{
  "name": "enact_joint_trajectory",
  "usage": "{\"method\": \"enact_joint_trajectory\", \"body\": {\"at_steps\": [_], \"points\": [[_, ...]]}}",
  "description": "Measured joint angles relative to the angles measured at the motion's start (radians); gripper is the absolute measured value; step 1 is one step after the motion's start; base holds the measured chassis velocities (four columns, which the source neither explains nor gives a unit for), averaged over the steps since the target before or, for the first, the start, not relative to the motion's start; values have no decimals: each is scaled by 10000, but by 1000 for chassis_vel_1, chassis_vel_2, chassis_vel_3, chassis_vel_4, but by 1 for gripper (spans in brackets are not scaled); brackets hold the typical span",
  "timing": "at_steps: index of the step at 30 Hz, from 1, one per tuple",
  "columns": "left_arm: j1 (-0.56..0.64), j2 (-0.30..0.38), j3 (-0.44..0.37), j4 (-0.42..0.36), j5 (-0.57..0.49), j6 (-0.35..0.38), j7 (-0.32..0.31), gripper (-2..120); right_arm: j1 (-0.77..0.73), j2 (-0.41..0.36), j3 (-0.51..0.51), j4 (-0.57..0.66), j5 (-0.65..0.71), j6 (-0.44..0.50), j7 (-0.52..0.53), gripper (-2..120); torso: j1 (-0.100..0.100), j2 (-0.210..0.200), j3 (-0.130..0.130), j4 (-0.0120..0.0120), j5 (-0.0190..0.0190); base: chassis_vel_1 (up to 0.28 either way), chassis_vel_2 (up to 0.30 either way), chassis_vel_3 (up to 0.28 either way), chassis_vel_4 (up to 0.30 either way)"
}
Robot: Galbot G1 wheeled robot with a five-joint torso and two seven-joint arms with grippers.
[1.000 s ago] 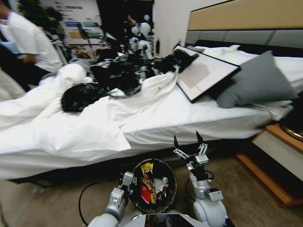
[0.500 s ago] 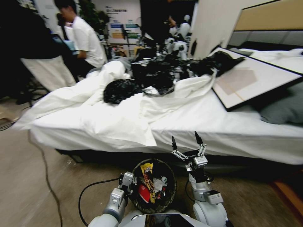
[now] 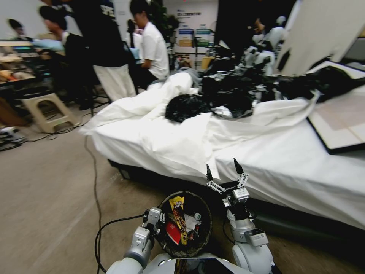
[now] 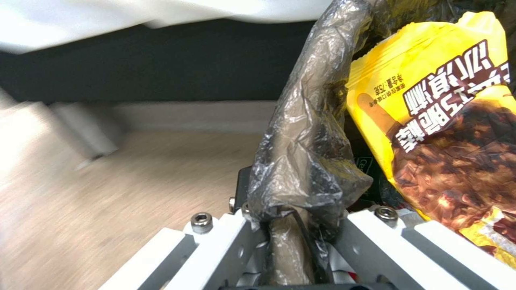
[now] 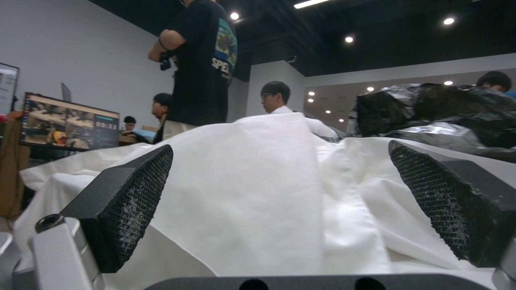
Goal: Pick up the trash bin, then pick up the garbage from the floor and place it into the trash bin.
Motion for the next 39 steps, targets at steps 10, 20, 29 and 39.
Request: {"method": "enact_joint_trajectory", "body": {"at_steps": [10,20,29,39], "points": [[-10,-57,-31,-75,-4,1,2,2,3,36,0,0,-5,5,-19,100,0,0,0,0,-1,120,119,120,122],[-81,-147,-115,-103,-7,14,-1,2,49,-22,10,-47,42,29,-46,100,1,0,0,0,-1,124,137,132,130],[-203,-224,-180,-119,-8,14,-1,2,98,45,-34,-121,20,47,-108,100,0,0,0,-1,0,132,127,127,127],[-212,-231,-149,-149,-9,14,8,2,50,21,-11,-63,-11,49,-147,100,0,0,0,-1,-1,126,122,123,127]]}}
